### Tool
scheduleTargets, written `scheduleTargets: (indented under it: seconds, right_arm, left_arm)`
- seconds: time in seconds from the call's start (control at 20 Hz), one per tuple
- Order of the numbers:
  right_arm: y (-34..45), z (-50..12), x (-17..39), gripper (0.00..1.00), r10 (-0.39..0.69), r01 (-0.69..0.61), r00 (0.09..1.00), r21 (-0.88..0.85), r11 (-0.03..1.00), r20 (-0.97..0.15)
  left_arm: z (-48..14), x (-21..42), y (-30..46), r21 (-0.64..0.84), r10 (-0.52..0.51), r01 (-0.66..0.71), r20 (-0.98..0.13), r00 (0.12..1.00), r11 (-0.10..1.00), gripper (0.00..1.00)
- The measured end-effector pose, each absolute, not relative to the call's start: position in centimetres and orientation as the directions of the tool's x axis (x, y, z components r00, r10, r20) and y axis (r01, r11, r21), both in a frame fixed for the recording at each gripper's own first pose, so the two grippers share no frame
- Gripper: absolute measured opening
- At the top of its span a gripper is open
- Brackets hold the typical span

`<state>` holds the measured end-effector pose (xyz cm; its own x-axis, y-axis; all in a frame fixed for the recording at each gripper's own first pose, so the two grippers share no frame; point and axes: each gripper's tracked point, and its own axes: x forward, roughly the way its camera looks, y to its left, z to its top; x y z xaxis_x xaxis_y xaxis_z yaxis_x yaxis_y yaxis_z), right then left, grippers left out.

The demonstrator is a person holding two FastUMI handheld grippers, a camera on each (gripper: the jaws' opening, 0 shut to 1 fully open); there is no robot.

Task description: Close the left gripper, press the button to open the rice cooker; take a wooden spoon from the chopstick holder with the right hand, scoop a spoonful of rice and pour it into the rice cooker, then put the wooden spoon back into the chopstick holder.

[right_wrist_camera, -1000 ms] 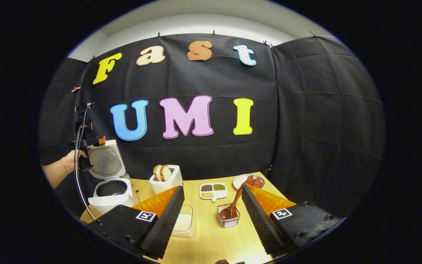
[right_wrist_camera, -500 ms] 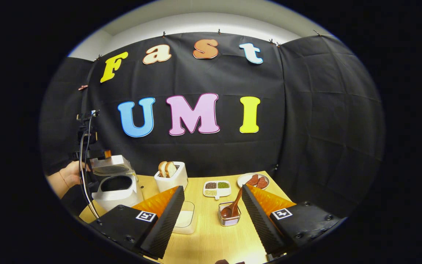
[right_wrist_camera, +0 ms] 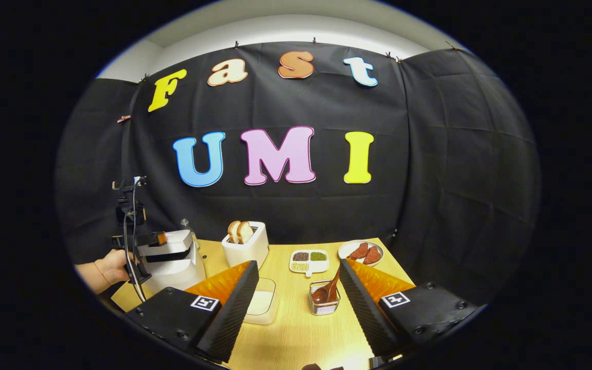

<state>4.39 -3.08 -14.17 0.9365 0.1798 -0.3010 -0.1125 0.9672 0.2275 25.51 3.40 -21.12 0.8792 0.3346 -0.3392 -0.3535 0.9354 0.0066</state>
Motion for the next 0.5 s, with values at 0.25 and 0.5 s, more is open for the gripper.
scheduleTargets:
  seconds: [0.25,0.5]
  right_arm:
    - [-2.4,-14.7,4.4,0.98,0.202,-0.143,0.928,0.202,0.969,-0.312]
    - [-1.4,-14.8,4.9,0.98,0.222,-0.157,0.924,0.219,0.963,-0.312]
  left_arm:
    - [-24.4,24.6,2.8,0.017,0.314,-0.336,-0.400,0.861,0.942,0.99]
    - [-26.0,23.4,2.3,0.036,0.318,-0.333,-0.415,0.853,0.942,1.00]
